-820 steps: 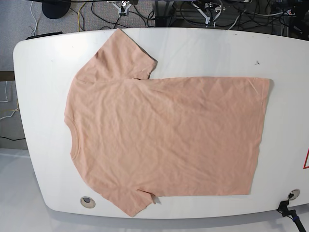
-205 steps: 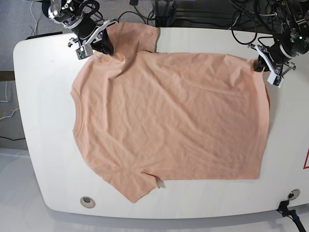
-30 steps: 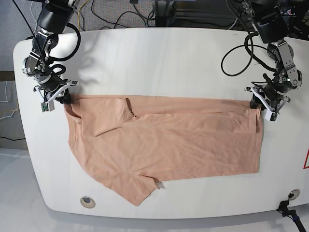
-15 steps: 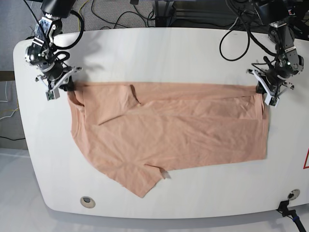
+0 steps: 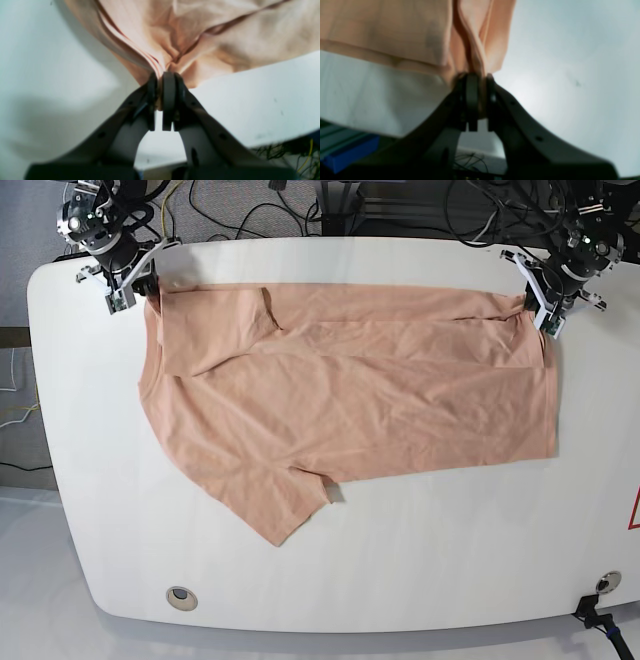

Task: Fold the T-shirt properly
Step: 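Drag the held shirt edge with both grippers toward the robot, then release the edge and move both grippers to the shirt's opposite edge, then grasp the shirt's opposite edge with both grippers, then lift the grasped edge and fold it over toward the held edge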

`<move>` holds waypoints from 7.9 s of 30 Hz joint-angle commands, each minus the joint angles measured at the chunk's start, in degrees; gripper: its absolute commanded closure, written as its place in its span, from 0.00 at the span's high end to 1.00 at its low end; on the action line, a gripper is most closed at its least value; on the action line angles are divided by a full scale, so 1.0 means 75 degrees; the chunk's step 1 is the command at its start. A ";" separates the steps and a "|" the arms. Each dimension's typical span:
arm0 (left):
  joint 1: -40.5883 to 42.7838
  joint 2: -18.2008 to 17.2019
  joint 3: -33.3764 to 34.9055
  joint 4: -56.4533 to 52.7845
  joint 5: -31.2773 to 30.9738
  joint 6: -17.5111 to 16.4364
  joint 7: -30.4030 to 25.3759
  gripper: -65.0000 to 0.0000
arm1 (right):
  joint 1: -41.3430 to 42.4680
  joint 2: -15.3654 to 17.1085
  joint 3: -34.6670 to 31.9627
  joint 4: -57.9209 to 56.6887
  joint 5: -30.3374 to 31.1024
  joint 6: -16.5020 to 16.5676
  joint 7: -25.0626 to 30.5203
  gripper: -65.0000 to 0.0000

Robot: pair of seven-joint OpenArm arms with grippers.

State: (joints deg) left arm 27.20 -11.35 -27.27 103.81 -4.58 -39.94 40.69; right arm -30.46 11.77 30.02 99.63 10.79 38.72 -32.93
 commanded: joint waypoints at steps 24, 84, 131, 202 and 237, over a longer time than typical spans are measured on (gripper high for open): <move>0.0165 -0.0414 -0.0930 0.0324 -0.0075 -0.0008 -0.0109 0.00 | -0.0505 -0.0133 0.0504 0.0435 -0.0178 0.0024 -0.0292 0.00; -0.5707 -0.0860 -0.0321 -0.4048 0.0663 -0.0008 -0.0273 0.56 | 0.6739 0.0265 -0.0973 -0.3890 -0.0260 0.0171 -0.0761 0.73; -0.7091 -0.1270 -0.0309 -0.7693 0.0663 -0.0008 -0.2160 0.56 | 0.7021 0.0113 -0.2039 -0.6093 -0.0190 0.0171 0.0106 0.15; -0.6774 -0.1305 0.0242 -0.8326 0.0628 -0.0008 -0.2489 0.55 | 0.6986 0.0078 -0.2086 -0.6093 -0.0202 0.0171 0.0106 0.00; -0.4793 -0.0883 0.0219 -0.3684 0.0616 -0.0008 -0.1973 0.00 | 0.5368 0.0066 -0.2039 -0.0995 -0.0190 0.0171 -0.2426 0.00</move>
State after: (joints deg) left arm -9.02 -16.80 -25.32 73.80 0.86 -40.27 27.20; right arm 9.93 11.51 14.55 88.03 9.21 40.07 -50.87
